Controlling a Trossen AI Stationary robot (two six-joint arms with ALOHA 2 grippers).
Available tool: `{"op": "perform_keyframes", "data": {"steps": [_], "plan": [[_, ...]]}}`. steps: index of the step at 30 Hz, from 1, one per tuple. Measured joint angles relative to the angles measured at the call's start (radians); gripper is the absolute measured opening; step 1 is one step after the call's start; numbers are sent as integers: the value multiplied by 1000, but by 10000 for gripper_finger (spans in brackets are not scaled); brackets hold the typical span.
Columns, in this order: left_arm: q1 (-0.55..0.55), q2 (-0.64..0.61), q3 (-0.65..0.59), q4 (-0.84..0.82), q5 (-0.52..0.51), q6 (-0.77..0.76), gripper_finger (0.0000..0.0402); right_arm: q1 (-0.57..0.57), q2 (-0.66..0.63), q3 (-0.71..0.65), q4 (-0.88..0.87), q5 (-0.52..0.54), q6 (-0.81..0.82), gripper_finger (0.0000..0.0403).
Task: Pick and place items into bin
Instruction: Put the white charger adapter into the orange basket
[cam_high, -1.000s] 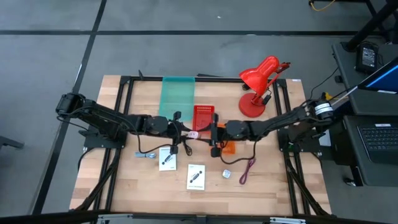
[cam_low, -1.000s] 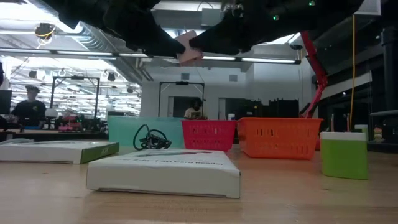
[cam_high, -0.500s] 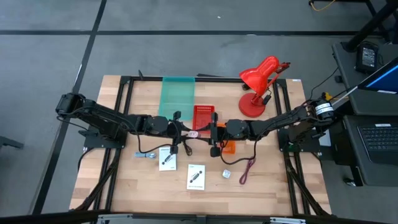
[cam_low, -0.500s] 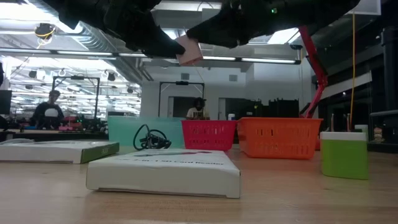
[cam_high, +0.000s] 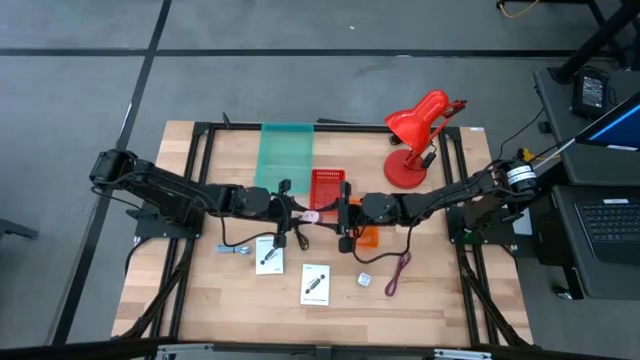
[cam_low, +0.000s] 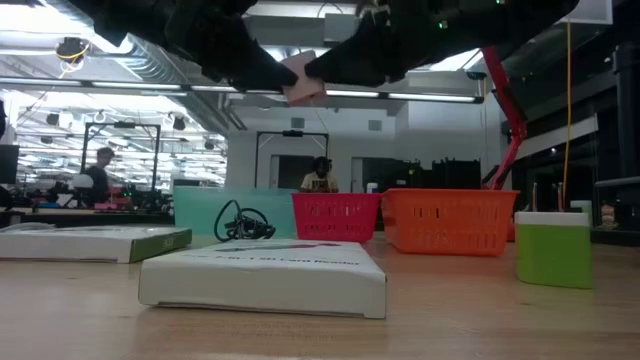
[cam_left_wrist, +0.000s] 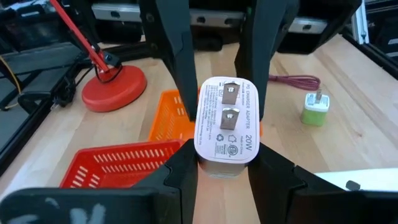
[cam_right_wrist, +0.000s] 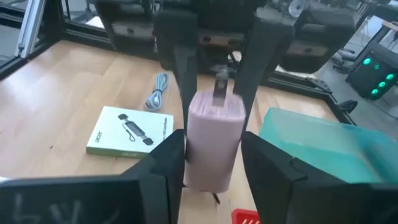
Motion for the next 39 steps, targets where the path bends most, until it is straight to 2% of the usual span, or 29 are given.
{"op": "perform_keyframes", "data": {"steps": [13, 19, 21, 29, 39], "plan": [[1, 0, 0, 11, 6, 9, 108, 0, 0, 0, 14, -1, -1, 139], [1, 0, 0, 9, -2, 12, 110, 0, 0, 0, 20, 5, 0, 94], [1, 0, 0, 8, -4, 14, 119, 0, 0, 0, 21, 4, 0, 80], [1, 1, 0, 9, -9, 14, 169, 1, 0, 0, 24, -2, -22, 79], [-24, -56, 0, -85, -19, 78, 173, 1, -15, 0, -16, -3, -24, 79]]}}
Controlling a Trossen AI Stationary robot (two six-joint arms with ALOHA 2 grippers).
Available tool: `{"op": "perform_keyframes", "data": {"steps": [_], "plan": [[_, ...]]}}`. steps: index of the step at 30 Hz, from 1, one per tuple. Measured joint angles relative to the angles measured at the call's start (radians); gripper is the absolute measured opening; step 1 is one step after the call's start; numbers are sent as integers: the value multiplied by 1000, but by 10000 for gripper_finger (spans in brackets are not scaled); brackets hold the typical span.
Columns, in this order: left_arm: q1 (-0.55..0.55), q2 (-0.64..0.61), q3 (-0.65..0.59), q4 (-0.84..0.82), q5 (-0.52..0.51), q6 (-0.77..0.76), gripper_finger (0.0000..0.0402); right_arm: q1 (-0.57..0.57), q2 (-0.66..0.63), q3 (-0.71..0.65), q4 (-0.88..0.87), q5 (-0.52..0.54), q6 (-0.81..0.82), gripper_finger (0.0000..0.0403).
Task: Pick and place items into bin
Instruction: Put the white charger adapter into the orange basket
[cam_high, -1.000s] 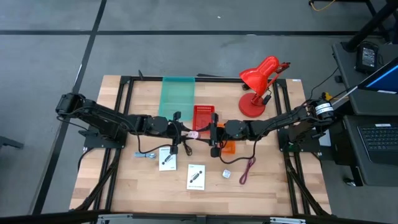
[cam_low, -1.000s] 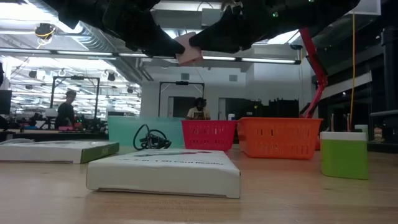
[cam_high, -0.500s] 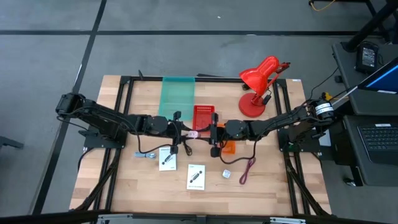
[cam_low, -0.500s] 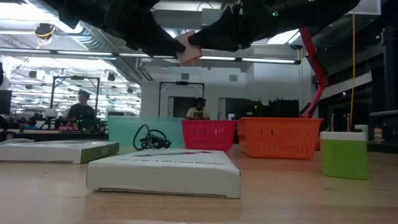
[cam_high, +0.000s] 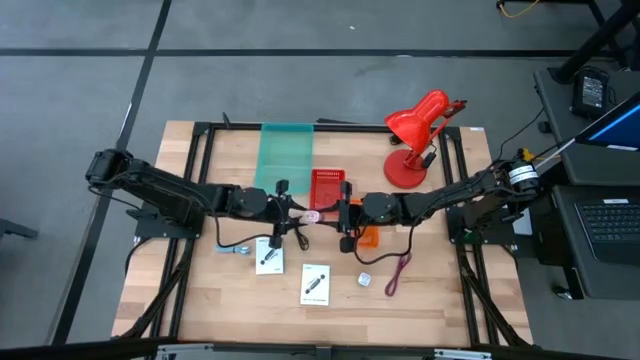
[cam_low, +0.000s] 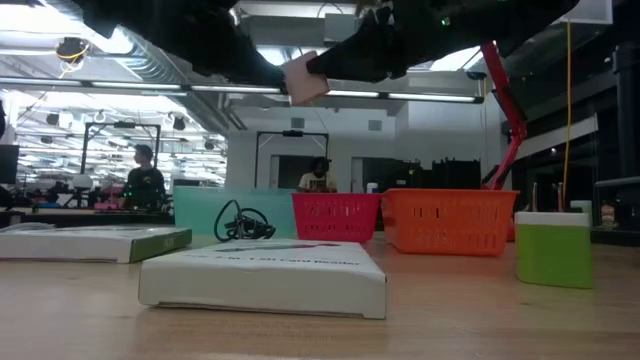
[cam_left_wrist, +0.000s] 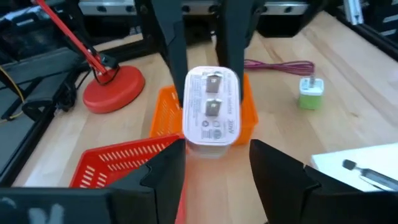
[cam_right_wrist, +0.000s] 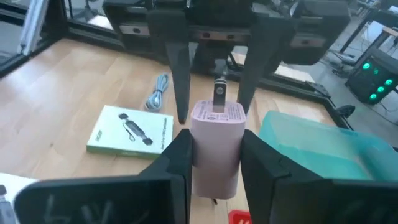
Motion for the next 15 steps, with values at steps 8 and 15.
{"op": "perform_keyframes", "data": {"steps": [8, 15], "plan": [[-41, -89, -42, -64, -1, 14, 140, 0, -26, 0, -35, 3, 8, 79], [-41, -185, -113, -47, -48, 4, 83, 0, -90, -32, -45, 3, 48, 79]]}}
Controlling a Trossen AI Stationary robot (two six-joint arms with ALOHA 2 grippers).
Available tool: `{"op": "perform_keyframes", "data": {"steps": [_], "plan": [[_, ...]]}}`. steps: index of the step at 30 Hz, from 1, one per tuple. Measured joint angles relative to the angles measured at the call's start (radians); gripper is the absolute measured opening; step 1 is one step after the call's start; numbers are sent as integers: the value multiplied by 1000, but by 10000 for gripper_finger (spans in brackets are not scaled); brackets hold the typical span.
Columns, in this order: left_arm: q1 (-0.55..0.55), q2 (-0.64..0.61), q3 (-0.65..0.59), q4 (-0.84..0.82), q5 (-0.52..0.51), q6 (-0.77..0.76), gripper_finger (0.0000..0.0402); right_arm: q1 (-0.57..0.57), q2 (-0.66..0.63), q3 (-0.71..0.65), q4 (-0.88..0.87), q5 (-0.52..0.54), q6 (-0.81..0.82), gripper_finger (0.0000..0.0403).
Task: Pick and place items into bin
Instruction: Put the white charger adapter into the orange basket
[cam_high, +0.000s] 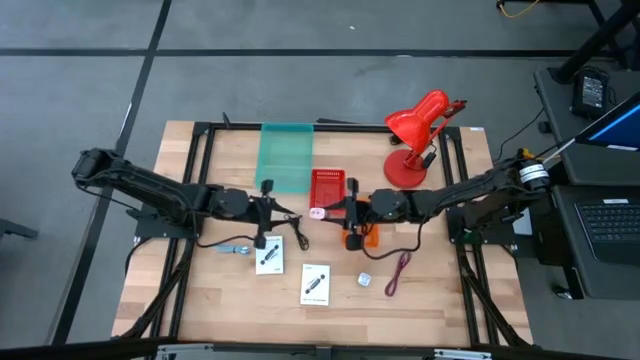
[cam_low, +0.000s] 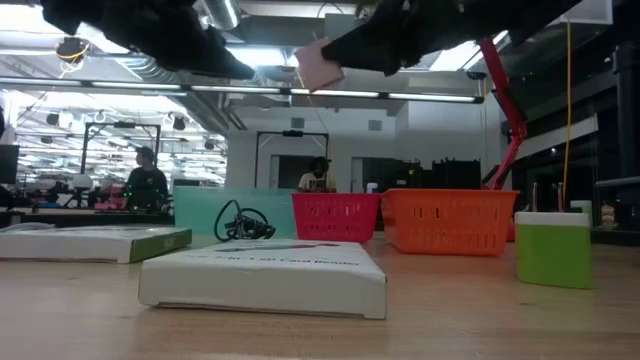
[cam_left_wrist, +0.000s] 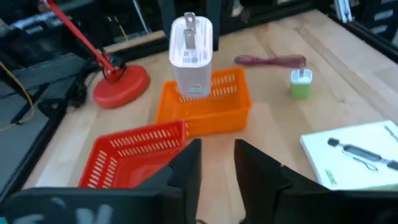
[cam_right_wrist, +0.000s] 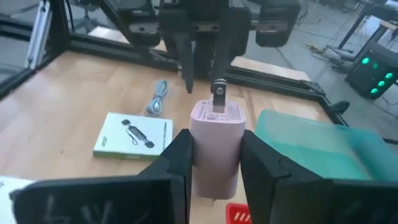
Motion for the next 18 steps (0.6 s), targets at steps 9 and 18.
{"op": "perform_keyframes", "data": {"steps": [9, 18], "plan": [[0, -125, -81, 9, 1, 4, 13, 0, -47, -65, 41, 2, 17, 79], [0, -184, -108, -3, 26, 40, 1, 3, -71, -65, -30, 49, 60, 79]]}}
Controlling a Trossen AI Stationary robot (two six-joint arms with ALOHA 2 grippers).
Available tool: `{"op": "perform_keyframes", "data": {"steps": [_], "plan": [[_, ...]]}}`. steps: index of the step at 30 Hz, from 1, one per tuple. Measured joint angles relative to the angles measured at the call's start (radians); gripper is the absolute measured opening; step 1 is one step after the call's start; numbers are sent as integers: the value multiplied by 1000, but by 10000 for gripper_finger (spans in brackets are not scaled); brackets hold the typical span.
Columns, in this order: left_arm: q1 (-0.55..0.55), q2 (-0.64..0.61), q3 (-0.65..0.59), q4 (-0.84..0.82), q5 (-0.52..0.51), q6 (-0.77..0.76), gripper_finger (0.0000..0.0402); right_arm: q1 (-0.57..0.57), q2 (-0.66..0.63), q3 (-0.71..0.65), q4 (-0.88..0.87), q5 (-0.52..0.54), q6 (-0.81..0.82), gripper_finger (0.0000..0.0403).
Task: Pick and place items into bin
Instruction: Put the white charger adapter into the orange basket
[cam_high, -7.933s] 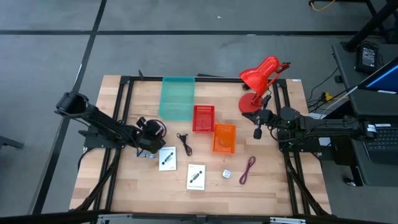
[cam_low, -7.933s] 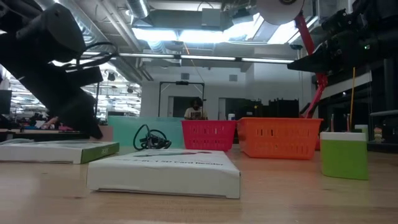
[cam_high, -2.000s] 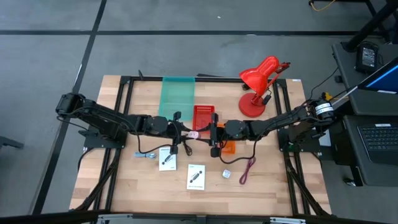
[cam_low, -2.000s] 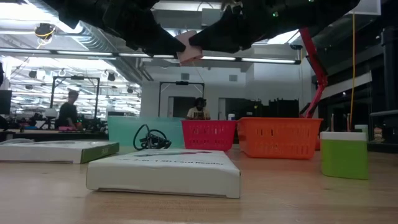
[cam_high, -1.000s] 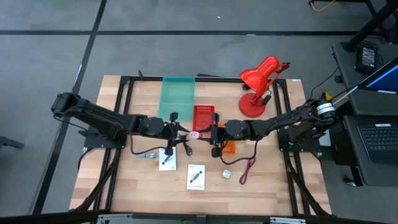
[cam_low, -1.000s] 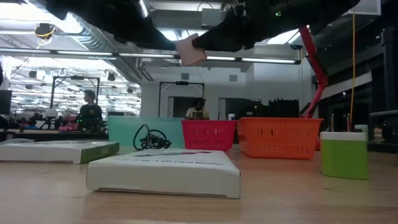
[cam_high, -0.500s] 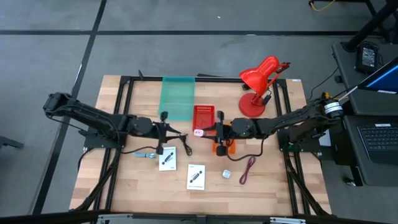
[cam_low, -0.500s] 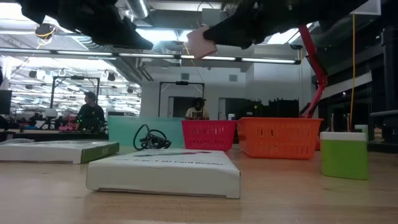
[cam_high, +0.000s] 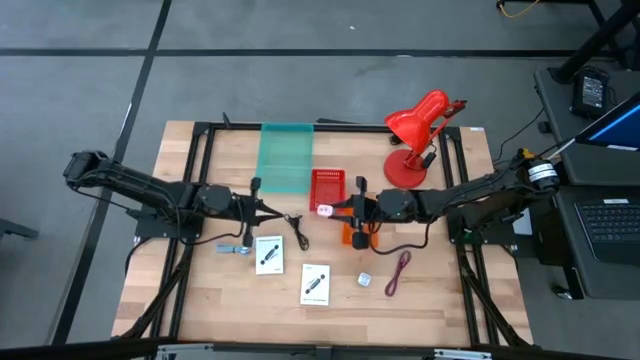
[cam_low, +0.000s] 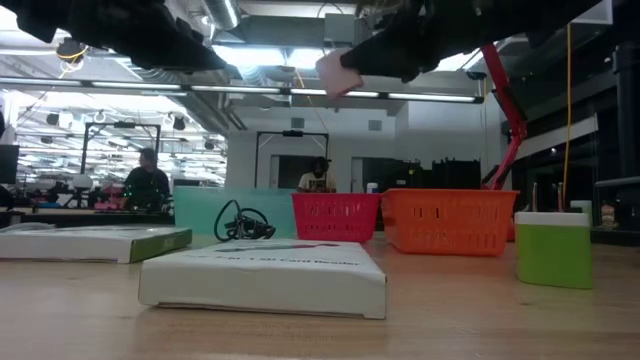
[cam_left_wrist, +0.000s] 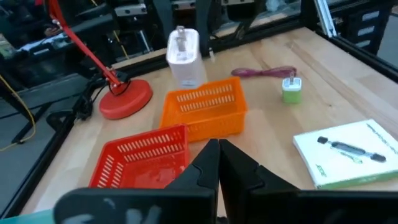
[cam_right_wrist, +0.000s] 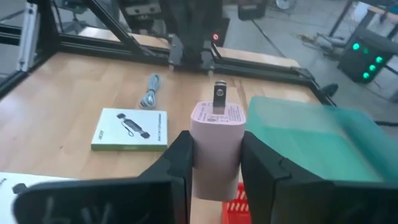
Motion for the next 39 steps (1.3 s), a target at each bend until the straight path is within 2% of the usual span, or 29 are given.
{"op": "perform_keyframes", "data": {"steps": [4, 8, 12, 17, 25, 35, 39], "plan": [[2, -1, 0, 2, 53, 44, 2, 0, 0, 0, -12, 5, 24, 79], [4, -1, 0, 2, 63, 77, 2, 1, 0, -8, -21, 33, 51, 79], [27, -3, 0, 3, 66, 78, 1, 3, 0, -80, 73, 83, 55, 79], [61, -5, 0, 11, 66, 63, 3, -2, -64, -137, 81, 83, 153, 79], [87, -6, 0, 12, 61, 62, 4, 46, -179, -168, -161, 232, 387, 79], [87, -6, 1, 18, 39, 62, 4, 95, -161, -167, -245, 240, 614, 79], [87, -6, 1, 19, 39, 62, 6, 97, -136, -167, -272, 240, 659, 79]]}}
